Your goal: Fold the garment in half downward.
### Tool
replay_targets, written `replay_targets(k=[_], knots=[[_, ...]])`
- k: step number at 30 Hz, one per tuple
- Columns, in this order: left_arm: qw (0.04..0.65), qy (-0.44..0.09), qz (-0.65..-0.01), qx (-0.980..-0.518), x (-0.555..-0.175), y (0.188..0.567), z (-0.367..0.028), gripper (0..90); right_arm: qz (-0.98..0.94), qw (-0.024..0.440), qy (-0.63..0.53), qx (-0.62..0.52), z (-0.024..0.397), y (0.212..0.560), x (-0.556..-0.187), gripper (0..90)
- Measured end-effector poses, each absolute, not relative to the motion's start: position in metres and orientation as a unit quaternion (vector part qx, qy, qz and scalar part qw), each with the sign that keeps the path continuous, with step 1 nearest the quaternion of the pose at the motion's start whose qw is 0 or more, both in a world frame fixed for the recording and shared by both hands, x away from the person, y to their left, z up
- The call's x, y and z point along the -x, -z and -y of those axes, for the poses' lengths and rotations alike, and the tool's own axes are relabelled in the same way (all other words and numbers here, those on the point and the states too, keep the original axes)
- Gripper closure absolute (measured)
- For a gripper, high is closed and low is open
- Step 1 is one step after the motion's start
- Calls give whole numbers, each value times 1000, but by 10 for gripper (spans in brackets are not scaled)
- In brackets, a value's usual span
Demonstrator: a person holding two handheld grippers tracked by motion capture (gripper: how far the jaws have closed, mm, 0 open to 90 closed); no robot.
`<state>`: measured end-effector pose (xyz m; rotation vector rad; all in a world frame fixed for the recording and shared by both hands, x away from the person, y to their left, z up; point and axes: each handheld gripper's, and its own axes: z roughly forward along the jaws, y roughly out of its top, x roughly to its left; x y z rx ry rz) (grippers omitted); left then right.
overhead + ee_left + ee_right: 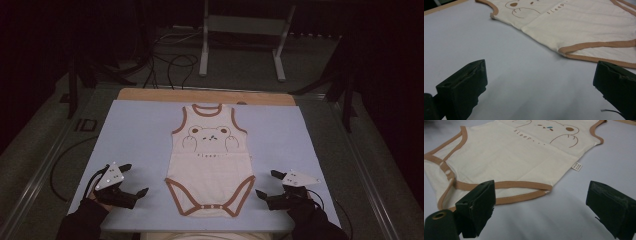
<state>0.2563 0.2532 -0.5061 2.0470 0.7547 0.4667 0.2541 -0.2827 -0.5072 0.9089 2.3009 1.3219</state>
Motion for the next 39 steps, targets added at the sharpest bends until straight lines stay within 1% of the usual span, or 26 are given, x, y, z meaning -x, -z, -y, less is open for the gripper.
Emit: replay_targets(k=[18, 25, 37, 39], knots=[[451, -181, -293, -824, -255, 503, -249, 0, -820, 154, -457, -309, 276, 506, -254, 92], [438, -179, -285, -833, -255, 505, -244, 0, -818, 152, -459, -312, 275, 504, -255, 92], [448, -174, -278, -832, -251, 497, -239, 0, -804, 149, -475, -325, 273, 484, -254, 92], [451, -172, -279, -830, -252, 495, -239, 0, -805, 156, -471, -325, 273, 480, -254, 92]])
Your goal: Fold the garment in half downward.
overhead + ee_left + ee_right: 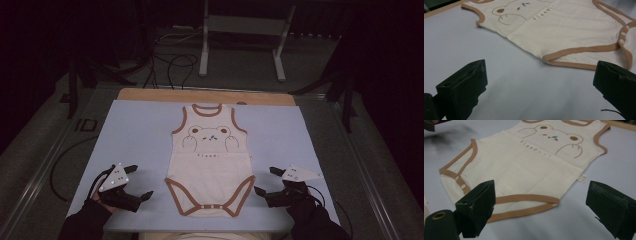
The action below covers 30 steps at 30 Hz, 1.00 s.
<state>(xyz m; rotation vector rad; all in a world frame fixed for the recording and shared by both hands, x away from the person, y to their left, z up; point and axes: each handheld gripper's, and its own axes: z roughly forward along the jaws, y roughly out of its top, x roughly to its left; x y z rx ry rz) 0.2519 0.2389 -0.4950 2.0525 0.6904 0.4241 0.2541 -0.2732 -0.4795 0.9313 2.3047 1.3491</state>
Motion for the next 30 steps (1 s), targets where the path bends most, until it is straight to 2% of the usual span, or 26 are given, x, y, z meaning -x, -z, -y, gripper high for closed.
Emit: replay_targets(k=[10, 30], knots=[[476, -155, -281, -819, -262, 469, -241, 0, -799, 171, -472, -331, 275, 446, -256, 92], [464, -155, -262, -832, -291, 436, -232, 0, -807, 200, -465, -305, 258, 403, -291, 93]])
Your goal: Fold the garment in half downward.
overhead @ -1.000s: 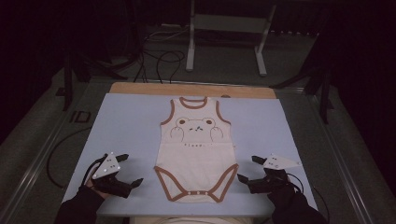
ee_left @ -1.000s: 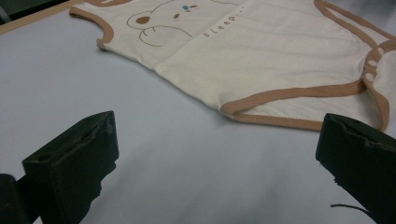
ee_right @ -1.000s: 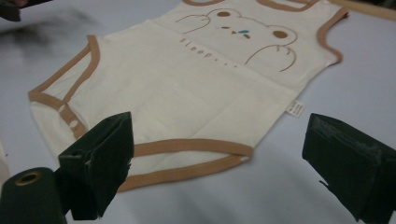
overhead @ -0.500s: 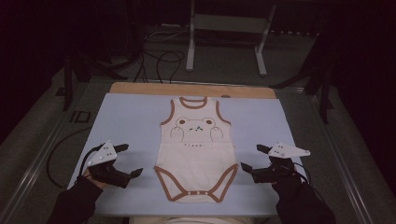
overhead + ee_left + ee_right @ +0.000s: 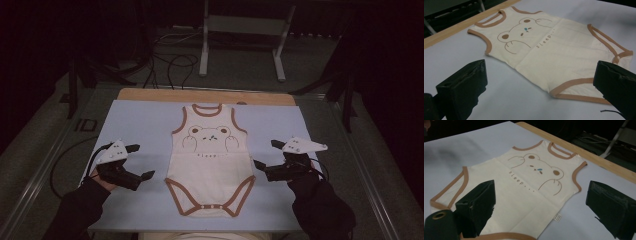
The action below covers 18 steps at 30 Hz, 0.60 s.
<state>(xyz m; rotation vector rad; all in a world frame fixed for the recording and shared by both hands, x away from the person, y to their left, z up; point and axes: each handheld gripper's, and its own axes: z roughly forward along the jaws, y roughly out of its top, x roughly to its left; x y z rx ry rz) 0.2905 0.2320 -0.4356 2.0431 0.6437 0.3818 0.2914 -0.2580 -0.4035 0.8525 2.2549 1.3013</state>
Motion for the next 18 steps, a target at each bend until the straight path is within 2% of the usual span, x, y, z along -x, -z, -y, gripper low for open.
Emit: replay_targets(k=[18], knots=[[447, -151, -262, -842, -324, 430, -210, 0, -815, 187, -454, -308, 240, 410, -324, 92]])
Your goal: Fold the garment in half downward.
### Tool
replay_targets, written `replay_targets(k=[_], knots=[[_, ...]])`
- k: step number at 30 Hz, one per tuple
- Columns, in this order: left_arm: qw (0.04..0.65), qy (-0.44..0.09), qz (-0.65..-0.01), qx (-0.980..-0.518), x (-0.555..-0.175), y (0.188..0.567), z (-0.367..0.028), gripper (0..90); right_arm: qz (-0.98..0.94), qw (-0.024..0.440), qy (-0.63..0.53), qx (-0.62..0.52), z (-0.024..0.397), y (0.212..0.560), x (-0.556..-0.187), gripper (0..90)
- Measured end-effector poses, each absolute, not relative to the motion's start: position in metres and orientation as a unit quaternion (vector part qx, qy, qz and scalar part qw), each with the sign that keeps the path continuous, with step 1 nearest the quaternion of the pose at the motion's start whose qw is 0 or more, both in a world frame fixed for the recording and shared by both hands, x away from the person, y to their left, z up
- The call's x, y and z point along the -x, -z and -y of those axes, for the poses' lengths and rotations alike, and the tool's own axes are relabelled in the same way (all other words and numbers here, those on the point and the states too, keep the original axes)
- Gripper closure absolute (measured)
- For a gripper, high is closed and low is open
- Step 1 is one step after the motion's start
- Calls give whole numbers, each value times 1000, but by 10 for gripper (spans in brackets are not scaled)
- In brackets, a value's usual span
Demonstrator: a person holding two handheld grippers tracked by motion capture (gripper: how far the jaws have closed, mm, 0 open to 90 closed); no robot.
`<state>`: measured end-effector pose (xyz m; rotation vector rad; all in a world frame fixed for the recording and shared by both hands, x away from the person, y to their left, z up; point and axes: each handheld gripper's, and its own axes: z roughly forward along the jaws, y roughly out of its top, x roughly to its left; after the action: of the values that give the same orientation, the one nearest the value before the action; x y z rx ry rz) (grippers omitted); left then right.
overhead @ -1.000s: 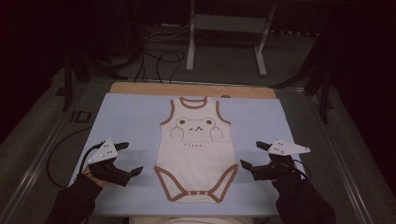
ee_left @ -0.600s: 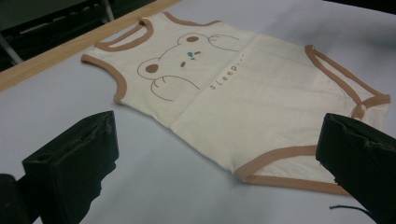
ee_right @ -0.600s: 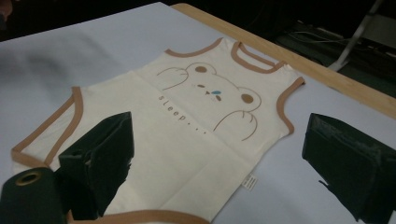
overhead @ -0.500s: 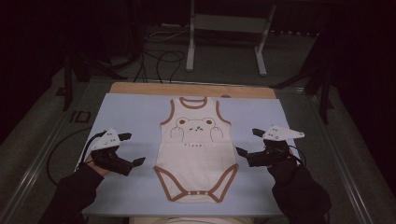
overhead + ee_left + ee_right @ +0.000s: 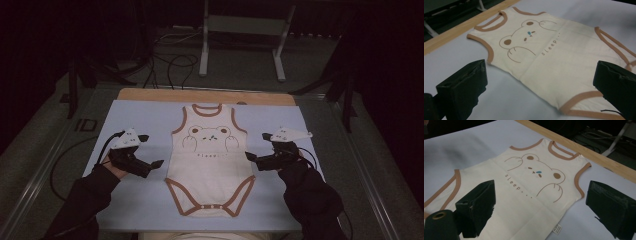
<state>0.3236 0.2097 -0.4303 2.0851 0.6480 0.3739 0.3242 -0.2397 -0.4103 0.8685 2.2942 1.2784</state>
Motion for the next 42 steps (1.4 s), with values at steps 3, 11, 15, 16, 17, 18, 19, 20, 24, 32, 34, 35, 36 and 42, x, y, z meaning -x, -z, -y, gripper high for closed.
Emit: replay_targets(k=[3, 11, 15, 16, 17, 18, 19, 20, 24, 32, 34, 35, 36, 42], knots=[[443, -149, -263, -844, -329, 433, -205, 0, -816, 183, -454, -307, 237, 415, -329, 92], [430, -145, -273, -848, -340, 441, -193, 0, -821, 170, -447, -312, 231, 433, -344, 92], [428, -138, -281, -848, -344, 446, -186, 0, -825, 166, -439, -316, 229, 441, -351, 93], [426, -138, -281, -849, -345, 447, -185, 0, -827, 161, -435, -318, 229, 443, -353, 93], [425, -137, -281, -850, -347, 450, -183, 0, -828, 161, -434, -318, 228, 445, -354, 93], [424, -135, -283, -850, -347, 451, -182, 0, -830, 159, -431, -317, 228, 448, -356, 93], [422, -135, -286, -850, -348, 454, -180, 0, -831, 155, -428, -320, 228, 450, -356, 93], [421, -134, -287, -850, -349, 456, -179, 0, -833, 153, -425, -321, 228, 453, -358, 93], [414, -132, -296, -851, -354, 464, -174, 0, -836, 149, -416, -326, 227, 462, -363, 93], [377, -127, -315, -862, -363, 480, -164, 0, -840, 138, -395, -346, 225, 480, -374, 95], [368, -123, -323, -863, -366, 484, -162, 0, -842, 137, -389, -348, 224, 484, -376, 122], [364, -122, -327, -864, -368, 486, -161, 1, -843, 138, -387, -347, 225, 485, -377, 147], [361, -122, -328, -864, -369, 488, -160, 1, -844, 137, -385, -347, 224, 487, -379, 146], [340, -119, -332, -872, -376, 496, -155, 23, -852, 129, -365, -353, 222, 498, -388, 176]])
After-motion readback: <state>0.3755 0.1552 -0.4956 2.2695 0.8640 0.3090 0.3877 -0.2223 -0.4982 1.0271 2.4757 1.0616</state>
